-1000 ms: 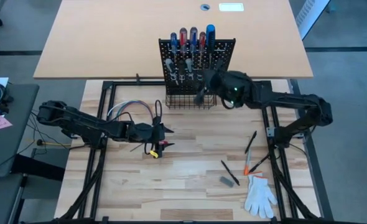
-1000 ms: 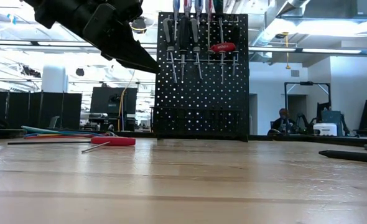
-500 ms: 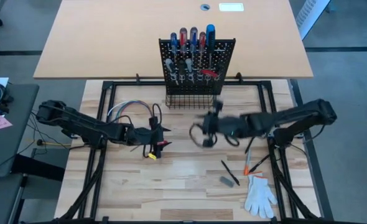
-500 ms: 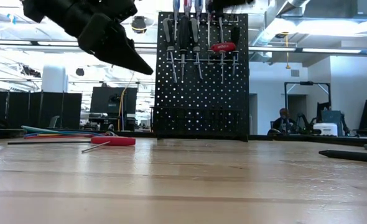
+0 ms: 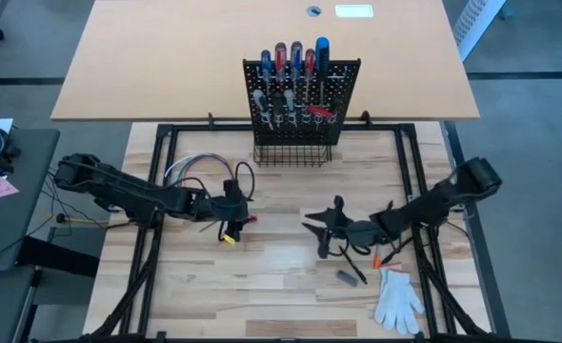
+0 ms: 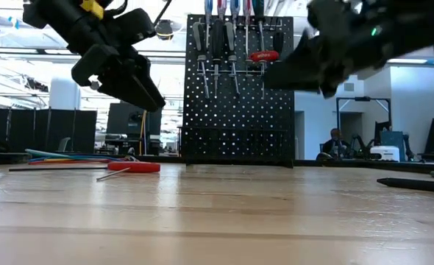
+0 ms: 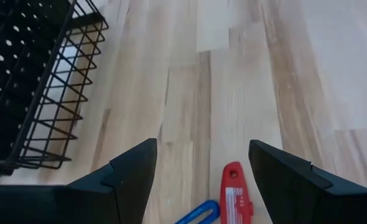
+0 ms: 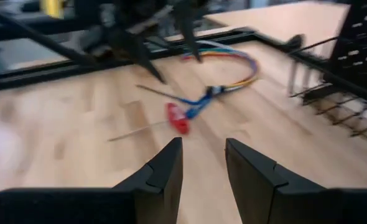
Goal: Hang tools onto peg board
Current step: Hang the red t handle screwdriver on the black peg board
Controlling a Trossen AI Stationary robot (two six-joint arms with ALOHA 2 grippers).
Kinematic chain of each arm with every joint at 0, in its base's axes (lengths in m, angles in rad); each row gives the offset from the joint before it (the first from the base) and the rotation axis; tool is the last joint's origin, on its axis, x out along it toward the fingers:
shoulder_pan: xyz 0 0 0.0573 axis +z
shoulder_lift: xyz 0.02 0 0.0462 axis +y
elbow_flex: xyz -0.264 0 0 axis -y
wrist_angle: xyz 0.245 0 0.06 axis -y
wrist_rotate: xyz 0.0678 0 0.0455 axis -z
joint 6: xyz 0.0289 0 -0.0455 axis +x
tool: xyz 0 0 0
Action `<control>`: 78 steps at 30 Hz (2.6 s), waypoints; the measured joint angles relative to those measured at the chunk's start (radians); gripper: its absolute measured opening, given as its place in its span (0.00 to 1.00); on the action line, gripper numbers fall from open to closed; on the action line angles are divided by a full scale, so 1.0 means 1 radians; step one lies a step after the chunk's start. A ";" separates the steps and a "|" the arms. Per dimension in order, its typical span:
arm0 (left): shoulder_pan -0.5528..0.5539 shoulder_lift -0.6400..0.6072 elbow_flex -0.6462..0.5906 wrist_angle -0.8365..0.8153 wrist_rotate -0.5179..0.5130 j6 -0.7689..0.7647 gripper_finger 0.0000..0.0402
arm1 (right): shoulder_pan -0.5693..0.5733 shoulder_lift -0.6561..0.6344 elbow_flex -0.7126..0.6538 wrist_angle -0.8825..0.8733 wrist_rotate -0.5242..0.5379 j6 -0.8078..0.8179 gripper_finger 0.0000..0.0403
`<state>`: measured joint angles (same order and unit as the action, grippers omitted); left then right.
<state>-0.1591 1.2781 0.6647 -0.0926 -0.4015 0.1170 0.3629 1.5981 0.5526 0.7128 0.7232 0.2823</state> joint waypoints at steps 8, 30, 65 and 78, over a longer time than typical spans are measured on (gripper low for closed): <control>0.007 0.000 0.000 -0.060 0.040 0.029 0.63 | -0.047 0.182 0.044 0.066 0.038 -0.019 0.32; 0.059 0.000 -0.131 -0.065 0.264 0.012 0.63 | -0.055 0.207 0.082 0.051 0.033 -0.028 0.32; 0.137 0.206 -0.256 0.360 0.364 0.133 0.38 | -0.056 0.207 0.082 0.050 0.033 -0.048 0.32; 0.106 0.208 -0.184 0.326 0.234 0.118 0.21 | 0.042 -0.039 0.083 -0.297 0.232 -0.071 0.32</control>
<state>-0.0535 1.4864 0.4811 0.2331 -0.1673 0.2352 0.4051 1.5586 0.6357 0.4158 0.9549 0.2114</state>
